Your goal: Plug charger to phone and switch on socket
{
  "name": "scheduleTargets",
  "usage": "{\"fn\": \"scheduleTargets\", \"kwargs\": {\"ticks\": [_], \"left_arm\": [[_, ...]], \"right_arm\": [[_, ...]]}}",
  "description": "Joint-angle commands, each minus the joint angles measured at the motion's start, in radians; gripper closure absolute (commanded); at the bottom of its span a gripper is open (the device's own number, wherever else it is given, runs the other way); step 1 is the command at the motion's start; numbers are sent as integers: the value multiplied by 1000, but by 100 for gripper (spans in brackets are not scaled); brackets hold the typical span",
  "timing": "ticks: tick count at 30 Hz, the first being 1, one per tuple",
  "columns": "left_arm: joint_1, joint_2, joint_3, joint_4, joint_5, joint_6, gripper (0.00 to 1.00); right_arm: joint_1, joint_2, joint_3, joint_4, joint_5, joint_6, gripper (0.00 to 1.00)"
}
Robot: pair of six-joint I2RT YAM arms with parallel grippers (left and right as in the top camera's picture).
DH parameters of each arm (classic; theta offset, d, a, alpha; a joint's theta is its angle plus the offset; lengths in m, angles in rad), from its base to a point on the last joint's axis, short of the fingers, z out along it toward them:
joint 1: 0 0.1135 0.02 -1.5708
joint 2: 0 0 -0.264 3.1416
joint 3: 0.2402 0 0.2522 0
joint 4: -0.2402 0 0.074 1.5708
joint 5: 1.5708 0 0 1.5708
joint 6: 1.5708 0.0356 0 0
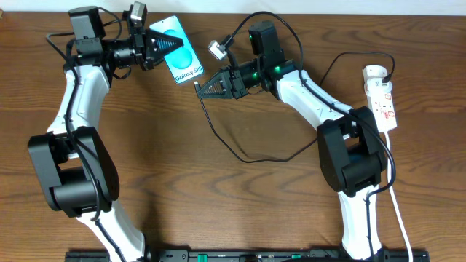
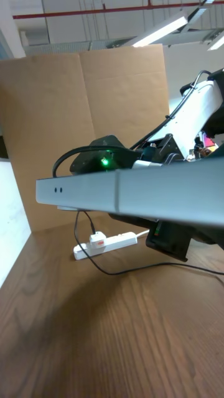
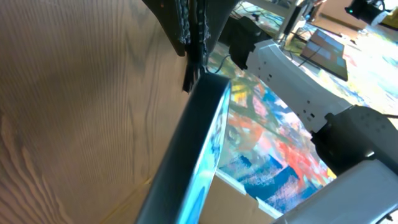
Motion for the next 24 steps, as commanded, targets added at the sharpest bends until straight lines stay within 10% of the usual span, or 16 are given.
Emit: {"fn": "scheduleTargets", "kwargs": {"ticks": [1, 24], "left_arm": [[-2, -25, 11, 5, 34, -2, 93], [-2, -25, 11, 10, 34, 48, 93]], "right_arm": [[2, -36, 14, 3, -24, 23, 99], [15, -36, 14, 141, -24, 192, 99]]}}
